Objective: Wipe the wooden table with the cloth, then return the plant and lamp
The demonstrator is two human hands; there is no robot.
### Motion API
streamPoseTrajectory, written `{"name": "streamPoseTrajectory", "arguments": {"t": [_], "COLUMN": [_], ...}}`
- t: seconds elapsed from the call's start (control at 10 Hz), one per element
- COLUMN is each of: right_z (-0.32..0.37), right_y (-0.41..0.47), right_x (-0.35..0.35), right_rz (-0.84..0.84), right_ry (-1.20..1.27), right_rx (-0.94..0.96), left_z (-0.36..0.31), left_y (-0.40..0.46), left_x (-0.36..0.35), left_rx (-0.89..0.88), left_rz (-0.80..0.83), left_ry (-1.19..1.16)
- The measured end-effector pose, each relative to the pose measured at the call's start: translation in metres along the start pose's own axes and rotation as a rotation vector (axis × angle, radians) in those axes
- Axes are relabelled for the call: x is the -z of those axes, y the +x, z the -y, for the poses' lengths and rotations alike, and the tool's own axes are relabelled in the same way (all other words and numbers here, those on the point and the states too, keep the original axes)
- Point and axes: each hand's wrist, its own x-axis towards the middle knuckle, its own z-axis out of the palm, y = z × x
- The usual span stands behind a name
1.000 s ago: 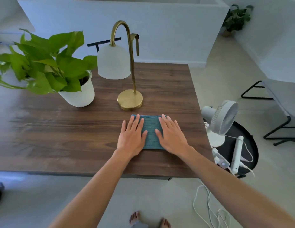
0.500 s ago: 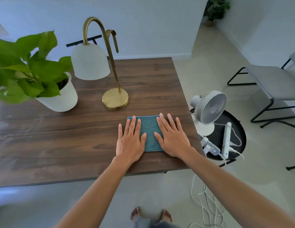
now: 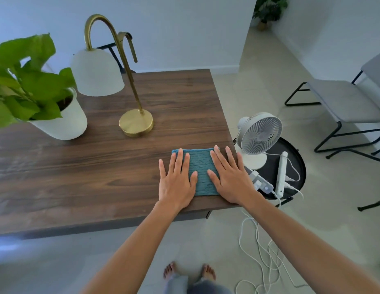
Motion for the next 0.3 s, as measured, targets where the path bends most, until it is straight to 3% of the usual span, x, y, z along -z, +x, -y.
{"name": "streamPoseTrajectory", "arguments": {"t": [0.1, 0.3], "right_z": [0.001, 0.035], "right_y": [0.003, 0.021], "right_x": [0.001, 0.016], "right_rz": [0.008, -0.146], "right_ry": [0.032, 0.142], "right_rx": [-0.002, -0.034], "left_z": [0.001, 0.025], "left_y": [0.002, -0.011], "left_x": [0.005, 0.025], "left_rx": [0.01, 0.022], "left_rz": [0.039, -0.028], "left_ry": [0.013, -0.167]}}
